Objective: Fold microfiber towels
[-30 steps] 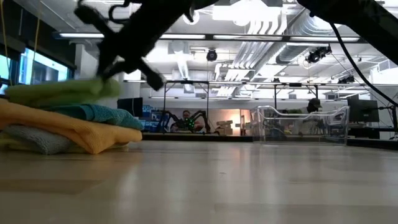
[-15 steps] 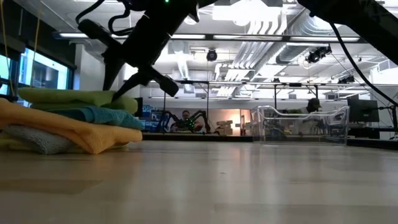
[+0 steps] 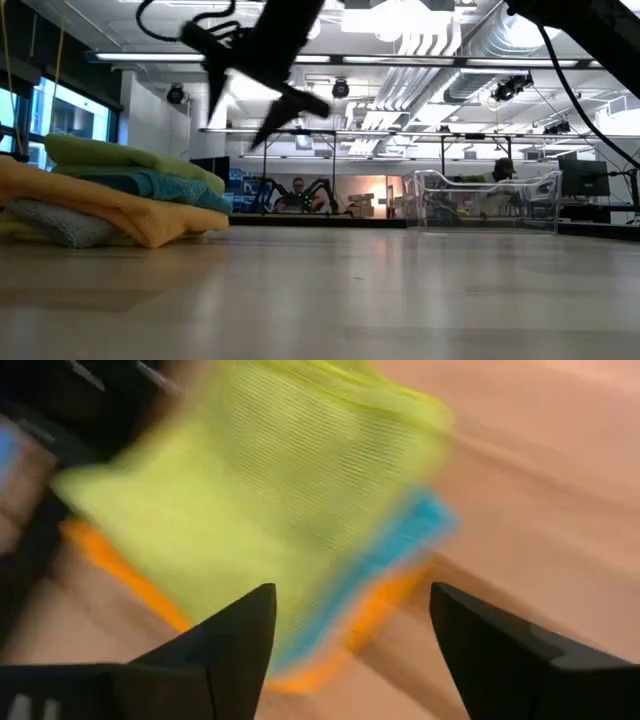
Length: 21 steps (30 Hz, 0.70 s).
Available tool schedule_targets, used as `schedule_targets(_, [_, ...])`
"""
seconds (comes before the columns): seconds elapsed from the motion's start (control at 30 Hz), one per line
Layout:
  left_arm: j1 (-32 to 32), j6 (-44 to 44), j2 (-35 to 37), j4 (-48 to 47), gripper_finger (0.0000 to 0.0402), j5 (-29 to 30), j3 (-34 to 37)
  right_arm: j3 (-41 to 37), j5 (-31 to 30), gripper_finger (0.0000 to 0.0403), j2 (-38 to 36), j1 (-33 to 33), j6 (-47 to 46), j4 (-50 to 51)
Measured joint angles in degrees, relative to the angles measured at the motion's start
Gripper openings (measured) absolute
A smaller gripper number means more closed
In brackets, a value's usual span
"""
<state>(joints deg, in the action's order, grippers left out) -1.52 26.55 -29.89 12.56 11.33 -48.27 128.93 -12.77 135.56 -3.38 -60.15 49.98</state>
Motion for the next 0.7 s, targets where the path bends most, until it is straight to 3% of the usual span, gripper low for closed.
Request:
schedule_targets(0.2, [0.0,-0.2,0.7,-3.1,0.0241,-0.4,0.0,-0.5,-3.5,0.0261,-3.7,-1.3,5.6,25.3])
schedule_targets(0.33, [0.0,-0.4,0.5,-7.1,0.0241,-0.4,0.0,-8.6,-3.5,0.0260,-8.5,-3.0,6.1,29.5])
schedule_targets(0.47, [0.0,-0.6,-0.2,-12.3,0.0241,-0.3,0.0,-26.7,0.1,0.0255,-18.5,-4.4,1.8,20.6])
schedule_targets(0.7, [0.0,-0.6,-4.0,-19.9,0.0241,0.8,0.0,-62.1,2.0,0.0254,-43.3,-8.0,-9.2,-10.9])
